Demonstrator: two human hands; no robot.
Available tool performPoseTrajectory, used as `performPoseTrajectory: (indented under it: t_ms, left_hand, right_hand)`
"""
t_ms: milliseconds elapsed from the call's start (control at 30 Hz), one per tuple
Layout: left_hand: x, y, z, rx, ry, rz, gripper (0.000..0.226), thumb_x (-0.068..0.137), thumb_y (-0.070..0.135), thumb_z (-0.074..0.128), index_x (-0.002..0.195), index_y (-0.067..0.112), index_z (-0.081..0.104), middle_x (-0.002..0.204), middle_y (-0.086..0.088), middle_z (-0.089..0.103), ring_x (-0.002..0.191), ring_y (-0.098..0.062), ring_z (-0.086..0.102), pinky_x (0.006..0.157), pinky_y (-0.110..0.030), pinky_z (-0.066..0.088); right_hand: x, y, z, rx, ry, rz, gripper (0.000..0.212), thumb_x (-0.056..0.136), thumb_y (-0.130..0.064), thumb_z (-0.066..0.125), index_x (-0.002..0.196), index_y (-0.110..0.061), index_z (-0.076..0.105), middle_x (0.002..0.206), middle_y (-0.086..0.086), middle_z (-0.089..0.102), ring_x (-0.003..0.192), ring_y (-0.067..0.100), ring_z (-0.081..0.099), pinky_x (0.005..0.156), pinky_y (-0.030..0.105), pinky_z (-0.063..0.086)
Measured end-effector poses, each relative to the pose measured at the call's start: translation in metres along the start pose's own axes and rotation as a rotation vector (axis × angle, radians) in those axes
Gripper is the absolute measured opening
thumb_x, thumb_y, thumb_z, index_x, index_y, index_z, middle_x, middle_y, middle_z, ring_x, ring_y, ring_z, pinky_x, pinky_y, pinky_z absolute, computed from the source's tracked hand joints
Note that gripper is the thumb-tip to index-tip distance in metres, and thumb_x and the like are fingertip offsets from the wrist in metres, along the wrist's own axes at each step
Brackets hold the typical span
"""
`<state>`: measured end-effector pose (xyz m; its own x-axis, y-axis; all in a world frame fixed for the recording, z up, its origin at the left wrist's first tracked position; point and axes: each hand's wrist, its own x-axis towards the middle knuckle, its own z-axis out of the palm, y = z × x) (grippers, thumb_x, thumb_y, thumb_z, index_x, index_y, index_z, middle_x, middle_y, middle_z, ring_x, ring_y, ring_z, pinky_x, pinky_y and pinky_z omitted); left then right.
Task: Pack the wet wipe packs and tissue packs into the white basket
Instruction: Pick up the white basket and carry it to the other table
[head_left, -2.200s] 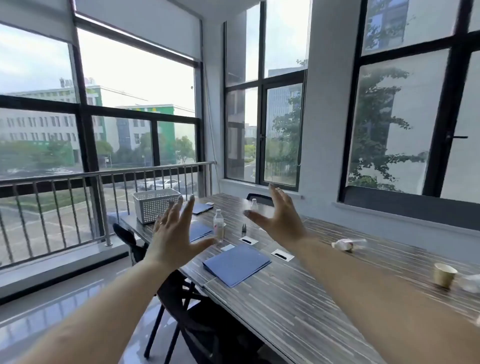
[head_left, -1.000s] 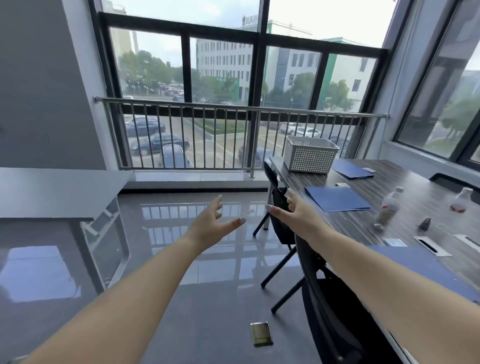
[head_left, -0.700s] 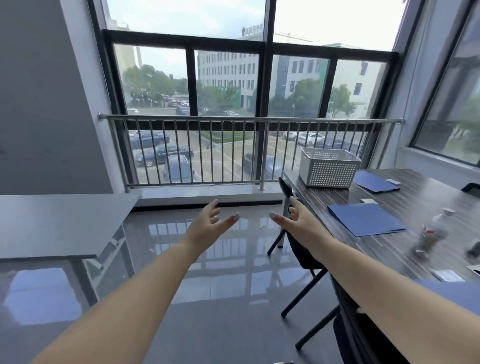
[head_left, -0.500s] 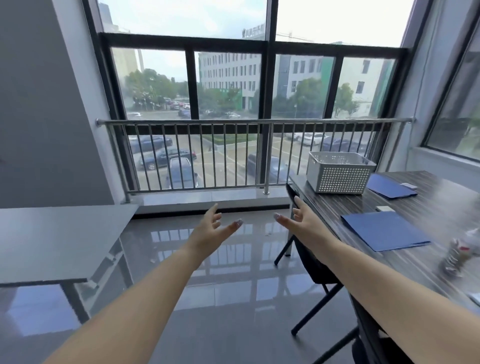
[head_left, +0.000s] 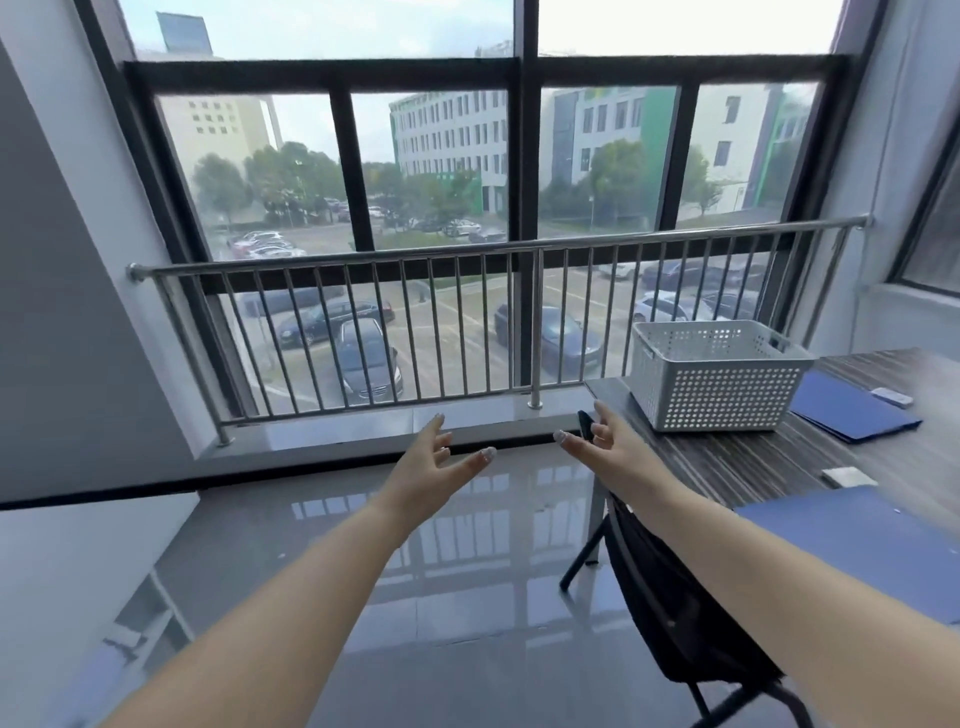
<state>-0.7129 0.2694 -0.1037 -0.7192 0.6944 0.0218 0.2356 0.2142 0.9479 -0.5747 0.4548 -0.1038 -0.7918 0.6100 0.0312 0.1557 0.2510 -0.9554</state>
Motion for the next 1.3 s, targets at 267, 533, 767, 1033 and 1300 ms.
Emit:
performPoseTrajectory:
  t_ms: [267,533,767,1033,1300]
  left_hand:
    - [0.122,-0.009,0.034,-0.017,-0.085,-0.008,0.093,0.081,0.047,0.067,0.153,0.023,0.013,0.153,-0.002,0.035,0.139,-0.017,0.035,0.102,-0.03,0.035]
    - [0.26,-0.019,0.064,-0.03,-0.217,0.037,0.092,0.081,0.046,0.067,0.153,0.022,0.014,0.153,-0.003,0.035,0.138,-0.018,0.037,0.105,-0.032,0.036]
    - [0.422,-0.02,0.067,-0.064,-0.425,0.072,0.087,0.085,0.038,0.065,0.153,0.021,0.014,0.154,-0.007,0.033,0.139,-0.021,0.036,0.103,-0.03,0.036]
    - [0.54,-0.036,0.095,0.002,-0.594,0.022,0.094,0.079,0.045,0.068,0.153,0.024,0.014,0.154,-0.006,0.033,0.139,-0.021,0.036,0.104,-0.031,0.035]
    - [0.643,-0.032,0.156,0.144,-0.662,0.03,0.092,0.082,0.05,0.065,0.153,0.023,0.013,0.154,-0.005,0.033,0.138,-0.022,0.037,0.101,-0.029,0.034]
  right_hand:
    - [0.086,0.034,-0.041,-0.015,0.081,0.071,0.094,0.08,-0.047,0.067,0.153,-0.023,0.014,0.155,0.011,0.03,0.142,0.024,0.031,0.111,0.038,0.029]
    - [0.181,0.06,-0.067,0.015,0.236,0.13,0.097,0.075,-0.049,0.071,0.152,-0.023,0.017,0.152,0.011,0.034,0.139,0.023,0.036,0.112,0.036,0.03]
    - [0.289,0.076,-0.067,0.089,0.457,0.236,0.109,0.066,-0.055,0.068,0.153,-0.02,0.012,0.153,0.015,0.033,0.139,0.028,0.034,0.11,0.039,0.029]
    - [0.372,0.113,-0.086,0.136,0.696,0.396,0.089,0.083,-0.044,0.064,0.153,-0.02,0.013,0.152,0.015,0.033,0.136,0.031,0.036,0.11,0.048,0.033]
    - [0.441,0.16,-0.136,0.256,0.894,0.476,0.086,0.084,-0.039,0.066,0.152,-0.024,0.015,0.155,0.007,0.027,0.14,0.031,0.032,0.11,0.055,0.032]
